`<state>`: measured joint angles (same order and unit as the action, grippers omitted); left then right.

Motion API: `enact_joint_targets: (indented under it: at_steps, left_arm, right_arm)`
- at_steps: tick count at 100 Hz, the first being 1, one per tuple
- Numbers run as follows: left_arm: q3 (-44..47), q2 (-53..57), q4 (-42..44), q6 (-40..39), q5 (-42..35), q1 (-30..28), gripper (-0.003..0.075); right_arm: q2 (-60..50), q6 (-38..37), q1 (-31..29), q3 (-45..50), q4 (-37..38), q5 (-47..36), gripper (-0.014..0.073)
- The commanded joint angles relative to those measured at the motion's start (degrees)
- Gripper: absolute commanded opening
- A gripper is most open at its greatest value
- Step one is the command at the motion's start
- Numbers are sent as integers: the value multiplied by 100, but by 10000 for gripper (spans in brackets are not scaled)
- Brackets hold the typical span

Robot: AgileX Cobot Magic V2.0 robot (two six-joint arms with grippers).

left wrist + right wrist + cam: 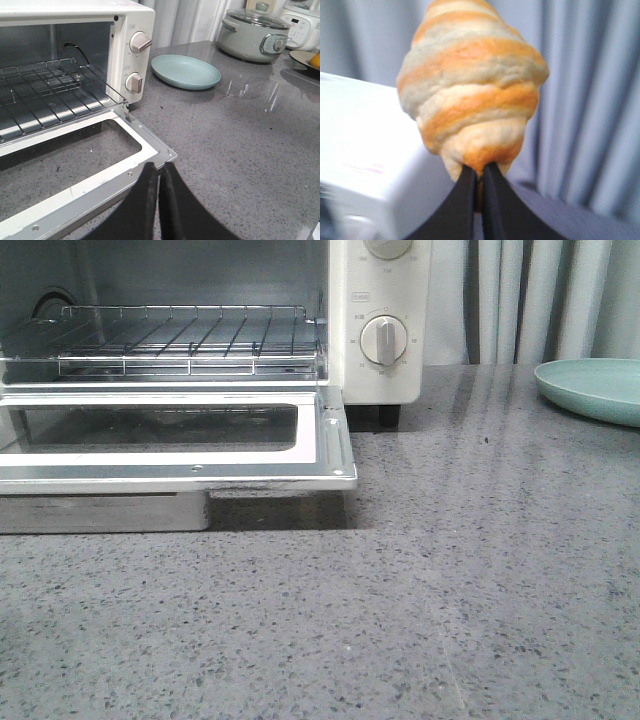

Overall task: Put bread in oven
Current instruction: 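Carry the croissant with the right gripper into the oven over the rack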

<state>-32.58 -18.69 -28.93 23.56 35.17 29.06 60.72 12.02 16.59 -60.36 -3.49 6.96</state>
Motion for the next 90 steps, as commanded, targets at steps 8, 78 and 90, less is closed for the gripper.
enact_joint_targets:
  at_steps: [8, 78, 90]
  left_arm:
    - [-156, -48, -173, -30, -470, 41, -22]
    - [-156, -48, -708, -30, -245, 41, -22]
    - [-156, -48, -708, -30, -245, 41, -22]
  right_arm:
    - [-115, 58, 1223, -702, 600, 156, -68]
    - [2507, -155, 2759, -1123, 514, 399, -67]
    - [2781, -155, 2547, -1123, 317, -54, -67]
